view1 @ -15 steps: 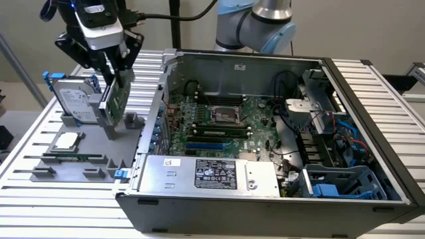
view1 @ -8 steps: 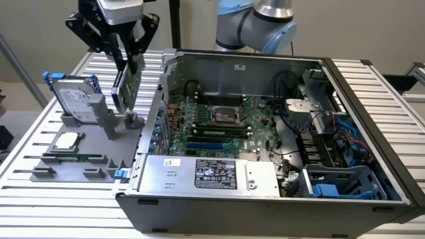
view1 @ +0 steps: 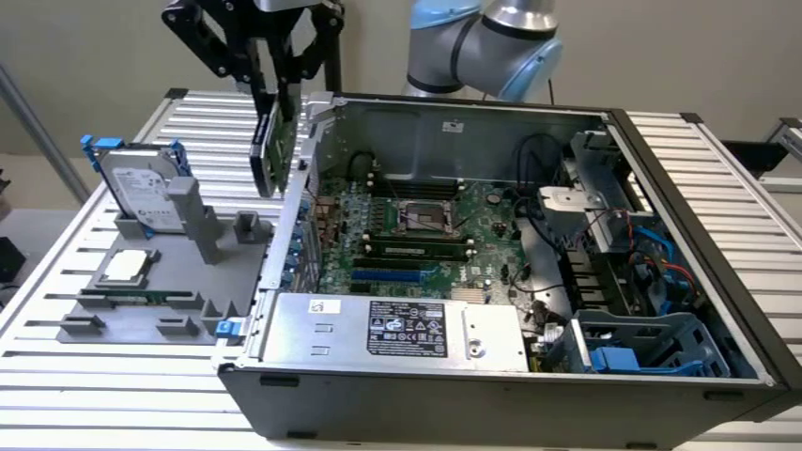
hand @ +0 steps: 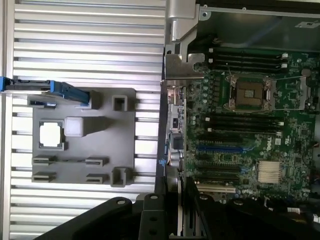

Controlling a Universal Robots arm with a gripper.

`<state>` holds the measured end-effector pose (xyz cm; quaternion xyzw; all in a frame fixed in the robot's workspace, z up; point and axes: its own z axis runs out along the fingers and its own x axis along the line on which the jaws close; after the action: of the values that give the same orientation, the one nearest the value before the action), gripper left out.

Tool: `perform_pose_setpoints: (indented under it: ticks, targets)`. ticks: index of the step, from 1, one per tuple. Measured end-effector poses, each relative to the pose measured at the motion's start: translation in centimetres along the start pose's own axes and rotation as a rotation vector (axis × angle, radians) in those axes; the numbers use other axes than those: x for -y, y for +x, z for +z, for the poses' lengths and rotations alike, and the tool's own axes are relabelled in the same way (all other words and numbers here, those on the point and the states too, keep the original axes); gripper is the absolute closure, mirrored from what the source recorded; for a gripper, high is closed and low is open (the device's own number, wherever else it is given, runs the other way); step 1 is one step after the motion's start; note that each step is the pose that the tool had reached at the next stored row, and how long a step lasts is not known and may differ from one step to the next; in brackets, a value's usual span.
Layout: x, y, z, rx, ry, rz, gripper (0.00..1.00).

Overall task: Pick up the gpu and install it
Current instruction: 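Pick up the gpu and move the gpu toward the slot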

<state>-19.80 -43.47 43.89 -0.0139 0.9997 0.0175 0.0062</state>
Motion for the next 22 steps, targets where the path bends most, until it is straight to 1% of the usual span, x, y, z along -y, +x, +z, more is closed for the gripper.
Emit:
perform_pose_setpoints:
  ticks: [6,15,22]
  targets:
    - [0.08,-2.7,0.14,-0.0002,-0.0001,0.0,1.0]
    - [0.24,-6.6,1.75,-0.0002,0.0002,0.0,1.0]
    - [0.32,-8.9,3.06,-0.0002,0.0007,0.0,1.0]
